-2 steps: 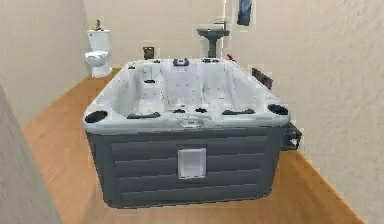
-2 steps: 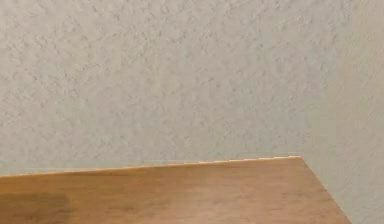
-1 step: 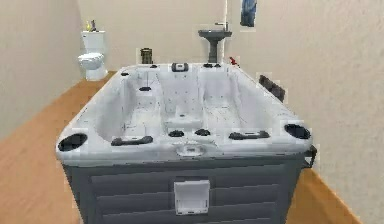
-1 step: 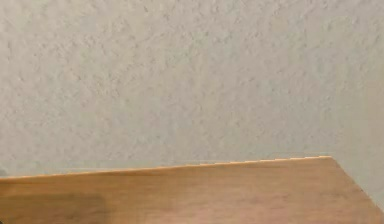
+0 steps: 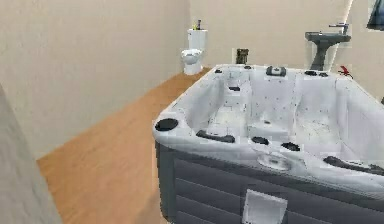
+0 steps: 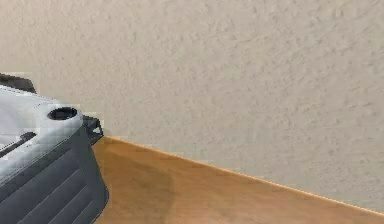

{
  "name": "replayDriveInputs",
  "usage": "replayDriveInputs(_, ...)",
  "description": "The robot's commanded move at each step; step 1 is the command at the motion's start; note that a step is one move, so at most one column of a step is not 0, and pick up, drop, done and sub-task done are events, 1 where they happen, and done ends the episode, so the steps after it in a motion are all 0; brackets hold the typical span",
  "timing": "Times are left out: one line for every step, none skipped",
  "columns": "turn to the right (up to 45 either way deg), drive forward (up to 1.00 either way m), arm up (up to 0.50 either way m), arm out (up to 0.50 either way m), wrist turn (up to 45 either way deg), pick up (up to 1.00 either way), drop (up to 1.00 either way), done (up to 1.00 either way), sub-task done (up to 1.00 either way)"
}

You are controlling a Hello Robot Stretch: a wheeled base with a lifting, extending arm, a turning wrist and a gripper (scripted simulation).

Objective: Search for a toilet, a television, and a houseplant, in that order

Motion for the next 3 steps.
replayDriveInputs(0.0, 0.05, 0.0, 0.0, 0.0, 0.0, 0.0, 0.0, 0.0)
replayDriveInputs(-3.0, 0.0, 0.0, 0.0, 0.0, 0.0, 0.0, 0.0, 0.0)
replayDriveInputs(0.0, 0.4, 0.0, 0.0, 0.0, 0.0, 0.0, 0.0, 0.0)
